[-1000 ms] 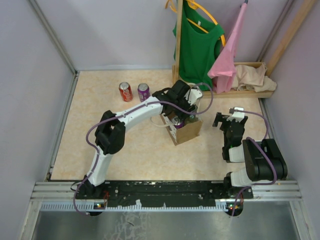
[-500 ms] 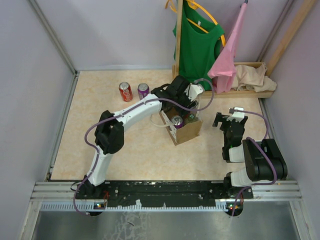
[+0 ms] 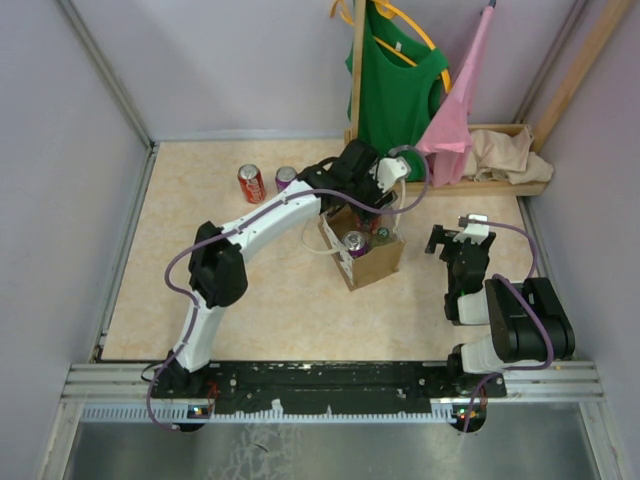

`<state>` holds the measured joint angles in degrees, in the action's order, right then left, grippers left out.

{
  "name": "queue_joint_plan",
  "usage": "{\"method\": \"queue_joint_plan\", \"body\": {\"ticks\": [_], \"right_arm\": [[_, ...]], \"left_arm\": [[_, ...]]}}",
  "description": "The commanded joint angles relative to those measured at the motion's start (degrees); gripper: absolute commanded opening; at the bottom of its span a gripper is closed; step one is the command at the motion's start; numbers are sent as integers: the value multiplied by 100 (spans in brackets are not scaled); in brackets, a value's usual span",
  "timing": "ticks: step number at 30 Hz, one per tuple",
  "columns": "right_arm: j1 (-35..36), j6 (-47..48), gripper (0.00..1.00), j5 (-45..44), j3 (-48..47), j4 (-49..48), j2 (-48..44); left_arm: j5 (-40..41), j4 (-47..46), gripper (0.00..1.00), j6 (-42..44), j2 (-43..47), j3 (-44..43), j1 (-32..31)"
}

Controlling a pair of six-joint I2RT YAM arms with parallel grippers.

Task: Take the beverage out of the canvas bag

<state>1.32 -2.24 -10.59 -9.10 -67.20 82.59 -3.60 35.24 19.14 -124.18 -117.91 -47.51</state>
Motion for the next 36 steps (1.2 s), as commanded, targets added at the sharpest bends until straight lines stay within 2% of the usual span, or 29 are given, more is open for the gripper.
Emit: {"method": "queue_joint_plan", "body": {"ticks": [1,9,24,27,36], "right_arm": [[-9,-48,99,-2,-118,-250,3],[-14,-46,99,0,-120,-250,1],[-10,-48,99,-4,-113,-250,3],[-11,-48,99,2,-118,-250,3],[-9,-44,99,-1,-121,-245,3]], "left_arm": [[79,-256,0,172,408,-416,49],[224,-113,0,230,693,-524,128],[194,-322,0,85,1448,-661,894],[64,-483,0,-4,1700,-567,1093],[397,-581,0,-186,2189,28,1683]]}}
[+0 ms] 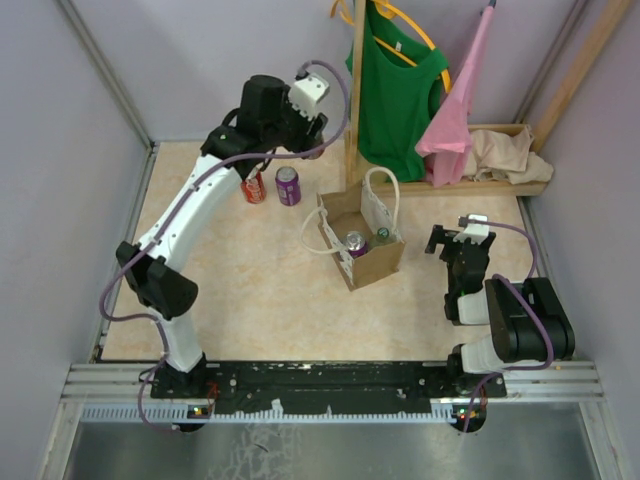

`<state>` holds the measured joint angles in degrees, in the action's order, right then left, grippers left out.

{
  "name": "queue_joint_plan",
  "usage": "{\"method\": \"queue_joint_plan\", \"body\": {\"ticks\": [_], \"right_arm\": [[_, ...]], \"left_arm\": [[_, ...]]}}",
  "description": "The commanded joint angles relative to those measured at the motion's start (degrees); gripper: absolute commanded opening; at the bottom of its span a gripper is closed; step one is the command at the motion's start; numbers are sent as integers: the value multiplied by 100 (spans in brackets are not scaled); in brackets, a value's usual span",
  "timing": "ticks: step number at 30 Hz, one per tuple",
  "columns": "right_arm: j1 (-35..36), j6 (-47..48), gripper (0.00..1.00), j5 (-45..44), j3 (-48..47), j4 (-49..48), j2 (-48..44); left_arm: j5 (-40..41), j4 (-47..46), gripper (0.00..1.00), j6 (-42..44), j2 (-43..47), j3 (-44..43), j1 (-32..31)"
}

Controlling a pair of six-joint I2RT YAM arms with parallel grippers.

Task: Take the beverage out of the canvas bag

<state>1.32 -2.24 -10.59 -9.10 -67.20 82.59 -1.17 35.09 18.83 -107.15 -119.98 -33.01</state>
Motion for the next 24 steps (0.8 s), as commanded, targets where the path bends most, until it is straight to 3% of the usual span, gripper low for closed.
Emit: {"method": "queue_joint_plan", "body": {"ticks": [1,13,24], "right_arm": [[-10,-47,99,-3,-116,-249,3],[-12,-48,99,-4,-118,-250,3],[-9,-48,99,0,-118,-250,-1]], "left_arm": [[196,-608,0,-194,565,396,314],[838,-1386,0,-866,1357,3119,780],[1322,-1992,0,-1266,1307,4354,1117]]}}
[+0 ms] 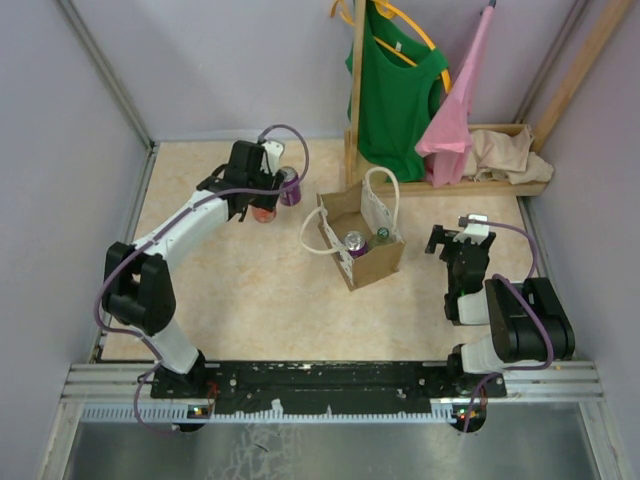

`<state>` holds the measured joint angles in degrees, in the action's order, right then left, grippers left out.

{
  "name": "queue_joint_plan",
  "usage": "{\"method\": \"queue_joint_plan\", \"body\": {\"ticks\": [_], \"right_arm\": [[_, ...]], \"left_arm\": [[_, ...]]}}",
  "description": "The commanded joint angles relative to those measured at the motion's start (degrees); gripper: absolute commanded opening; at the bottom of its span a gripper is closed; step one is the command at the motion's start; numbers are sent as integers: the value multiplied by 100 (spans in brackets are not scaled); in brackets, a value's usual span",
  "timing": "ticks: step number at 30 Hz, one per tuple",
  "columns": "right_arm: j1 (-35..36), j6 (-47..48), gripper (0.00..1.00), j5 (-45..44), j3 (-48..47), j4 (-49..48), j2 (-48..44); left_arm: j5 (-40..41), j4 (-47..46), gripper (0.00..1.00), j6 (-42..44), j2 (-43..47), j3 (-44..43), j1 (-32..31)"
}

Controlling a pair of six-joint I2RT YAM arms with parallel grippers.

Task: Take the beverage out of the canvas bag

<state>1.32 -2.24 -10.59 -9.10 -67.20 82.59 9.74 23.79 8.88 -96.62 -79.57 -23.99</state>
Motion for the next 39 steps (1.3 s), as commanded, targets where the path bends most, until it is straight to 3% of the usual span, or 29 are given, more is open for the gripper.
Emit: {"method": "queue_joint_plan", "body": {"ticks": [1,12,23,39], "right_arm": [[-11,-46,99,-2,-118,-250,3],[-9,-41,99,1,-120,-250,3],[-12,-41,99,-4,-118,-250,3],[-9,-47,99,-4,-118,-250,3]], "left_arm": [[173,-994,0,-316,299,476,266],[-541,-1752,0,-469,378,885,325],[-1317,-1681,0,-476,87,600,305],[-1340,-1136,0,-315,-365,82,34]]}}
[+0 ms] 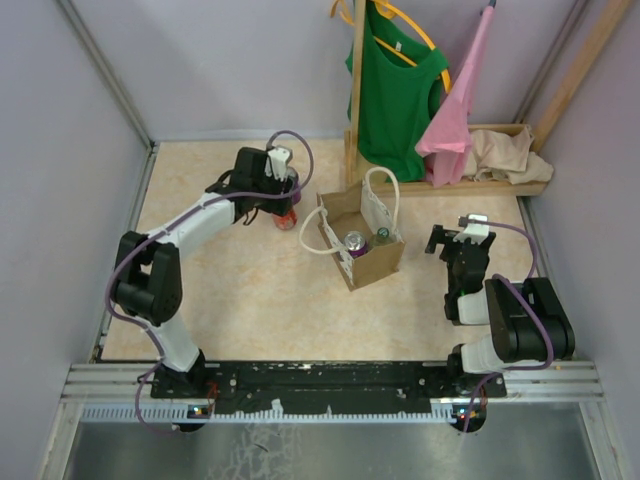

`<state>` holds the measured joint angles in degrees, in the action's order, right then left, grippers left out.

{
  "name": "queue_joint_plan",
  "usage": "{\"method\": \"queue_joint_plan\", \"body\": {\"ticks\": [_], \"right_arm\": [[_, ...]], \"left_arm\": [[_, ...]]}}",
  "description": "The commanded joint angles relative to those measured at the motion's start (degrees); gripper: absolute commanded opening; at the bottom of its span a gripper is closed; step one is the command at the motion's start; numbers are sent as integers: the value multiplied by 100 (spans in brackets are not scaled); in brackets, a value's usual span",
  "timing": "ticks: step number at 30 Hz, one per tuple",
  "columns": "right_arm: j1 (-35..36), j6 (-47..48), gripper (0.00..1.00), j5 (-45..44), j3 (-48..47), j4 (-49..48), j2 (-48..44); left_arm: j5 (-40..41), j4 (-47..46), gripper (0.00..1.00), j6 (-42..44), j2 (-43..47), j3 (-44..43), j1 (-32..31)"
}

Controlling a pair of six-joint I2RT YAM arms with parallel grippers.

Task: Take the beverage out of the canvas bag

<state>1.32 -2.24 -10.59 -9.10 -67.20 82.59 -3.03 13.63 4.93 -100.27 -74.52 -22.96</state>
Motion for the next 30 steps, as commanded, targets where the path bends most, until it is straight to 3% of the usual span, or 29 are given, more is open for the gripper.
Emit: {"method": "queue_joint_plan", "body": {"ticks": [1,25,30], "right_arm": [[-12,-44,99,-2,-118,-250,3],[-9,-48,99,-1,-118,-250,3],[-10,-47,99,-2,-118,-250,3]], "left_arm": [[-35,-55,0,90,-16,-449,-87],[588,738,0,234,-411,-900,-373],[670,873,8,220,-484,-998,-389]]}}
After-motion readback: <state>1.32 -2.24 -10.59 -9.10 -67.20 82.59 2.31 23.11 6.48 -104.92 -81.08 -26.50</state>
